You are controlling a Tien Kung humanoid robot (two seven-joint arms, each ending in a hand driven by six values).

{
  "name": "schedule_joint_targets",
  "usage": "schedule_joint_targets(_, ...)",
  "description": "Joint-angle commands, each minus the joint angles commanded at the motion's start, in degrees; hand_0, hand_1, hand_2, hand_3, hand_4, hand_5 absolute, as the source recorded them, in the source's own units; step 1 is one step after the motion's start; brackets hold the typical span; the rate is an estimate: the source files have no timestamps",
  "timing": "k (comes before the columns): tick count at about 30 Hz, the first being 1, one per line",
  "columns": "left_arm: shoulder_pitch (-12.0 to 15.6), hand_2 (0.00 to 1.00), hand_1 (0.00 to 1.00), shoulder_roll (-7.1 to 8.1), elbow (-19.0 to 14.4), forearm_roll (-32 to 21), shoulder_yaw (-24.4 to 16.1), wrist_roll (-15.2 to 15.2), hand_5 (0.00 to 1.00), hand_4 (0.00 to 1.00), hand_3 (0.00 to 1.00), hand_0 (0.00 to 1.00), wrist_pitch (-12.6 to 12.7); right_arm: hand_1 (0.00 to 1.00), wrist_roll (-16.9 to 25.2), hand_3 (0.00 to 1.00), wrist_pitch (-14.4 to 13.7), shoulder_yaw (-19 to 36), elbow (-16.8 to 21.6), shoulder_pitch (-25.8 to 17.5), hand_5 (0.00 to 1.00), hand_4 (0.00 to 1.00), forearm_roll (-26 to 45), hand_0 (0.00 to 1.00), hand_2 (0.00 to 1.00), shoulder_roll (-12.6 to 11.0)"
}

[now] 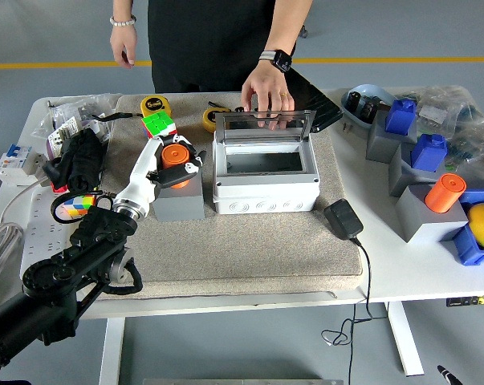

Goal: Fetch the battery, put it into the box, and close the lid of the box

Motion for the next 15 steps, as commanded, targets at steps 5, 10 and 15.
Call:
schedule_joint_targets(5,0.2,0.168,0.13,-0.01,-0.1,-0.5,-0.2,-0.1,0.002,0.002,0.136,0.218,-0.3,0.68,0.0,0.585,-0.1,0.1,0.0,0.0,0.508,0.96,-0.1,0.704,0.674,-0.1)
schedule_joint_targets(10,0.6,0.167,0.133,0.21,-2.0,0.4,-1.4,0.5,0.002,0.002,0.134,0.217,-0.5,0.679,0.0,0.585,-0.1,0.3,0.0,-0.1,0.509,0.961,-0.1,0.703,0.674,0.0)
schedule_joint_targets(15,0.6,0.164,0.135,0.56,-5.4,3.5,-2.6,1.3,0.002,0.002,0.131,0.219,-0.1,0.68,0.1,0.585,-0.1,0.5,0.0,-0.2,0.509,0.961,-0.1,0.703,0.674,0.1)
